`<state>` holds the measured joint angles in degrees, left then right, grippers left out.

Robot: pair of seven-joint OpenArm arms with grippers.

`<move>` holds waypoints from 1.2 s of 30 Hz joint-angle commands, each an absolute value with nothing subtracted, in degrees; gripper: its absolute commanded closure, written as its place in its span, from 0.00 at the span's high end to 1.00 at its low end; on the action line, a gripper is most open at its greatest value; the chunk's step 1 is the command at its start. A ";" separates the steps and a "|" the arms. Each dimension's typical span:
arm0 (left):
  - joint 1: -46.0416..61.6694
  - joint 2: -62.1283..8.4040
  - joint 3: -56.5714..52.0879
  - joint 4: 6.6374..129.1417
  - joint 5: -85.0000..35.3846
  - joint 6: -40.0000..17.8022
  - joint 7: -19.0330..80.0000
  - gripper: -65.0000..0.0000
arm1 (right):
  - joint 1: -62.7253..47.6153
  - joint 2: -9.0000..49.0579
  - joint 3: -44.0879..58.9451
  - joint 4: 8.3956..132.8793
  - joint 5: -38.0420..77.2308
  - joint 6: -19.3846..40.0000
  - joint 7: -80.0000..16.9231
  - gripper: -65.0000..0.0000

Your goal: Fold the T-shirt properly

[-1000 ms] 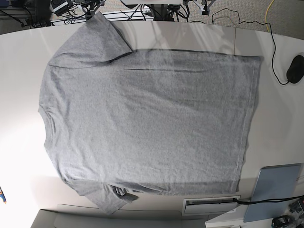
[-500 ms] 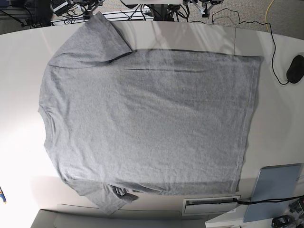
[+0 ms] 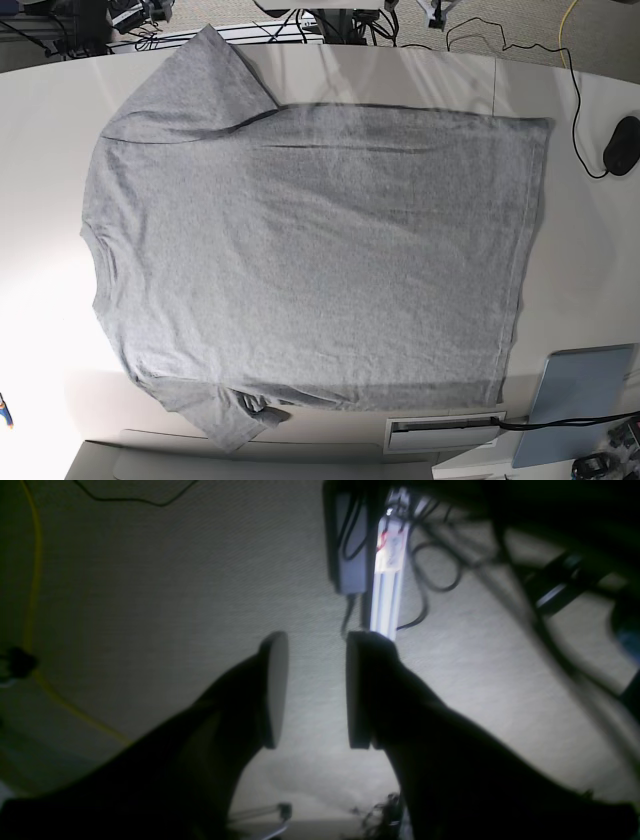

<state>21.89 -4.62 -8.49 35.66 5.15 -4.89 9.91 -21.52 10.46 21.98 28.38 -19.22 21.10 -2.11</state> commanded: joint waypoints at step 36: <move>52.93 -30.35 -8.45 121.21 34.50 -16.60 18.13 0.39 | -68.60 31.11 27.46 127.24 -11.92 33.61 -17.85 0.31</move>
